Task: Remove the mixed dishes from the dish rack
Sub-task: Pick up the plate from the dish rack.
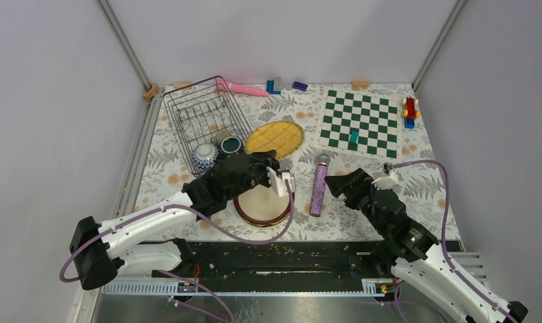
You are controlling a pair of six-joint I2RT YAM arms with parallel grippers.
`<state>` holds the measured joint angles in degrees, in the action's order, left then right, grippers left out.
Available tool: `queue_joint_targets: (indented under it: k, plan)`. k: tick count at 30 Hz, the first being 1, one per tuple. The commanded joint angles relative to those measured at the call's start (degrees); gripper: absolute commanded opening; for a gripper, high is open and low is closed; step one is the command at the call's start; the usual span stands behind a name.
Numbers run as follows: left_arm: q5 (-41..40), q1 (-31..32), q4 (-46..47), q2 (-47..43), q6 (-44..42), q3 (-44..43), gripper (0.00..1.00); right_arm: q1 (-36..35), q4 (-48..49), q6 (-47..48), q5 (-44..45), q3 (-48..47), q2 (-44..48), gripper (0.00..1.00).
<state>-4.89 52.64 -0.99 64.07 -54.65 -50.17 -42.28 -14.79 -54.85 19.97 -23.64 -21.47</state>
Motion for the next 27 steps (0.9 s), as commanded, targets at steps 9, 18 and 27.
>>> queue_joint_targets:
  k: [9, 18, 27]
  plan:
    - [-7.6, 10.4, 7.9, -3.5, -15.6, 5.5, 0.0, -0.4, 24.4, -13.0, -8.2, 0.1, -5.5, 0.98]
    - [-8.1, 14.8, 9.6, -2.1, -16.4, 7.2, 0.0, -0.4, 30.6, -16.5, -11.9, -2.2, -15.1, 0.82]
    - [-10.5, 16.4, 8.4, 0.4, -17.7, 6.4, 0.0, -0.4, 34.0, -19.3, -15.3, -2.2, -19.0, 0.49]
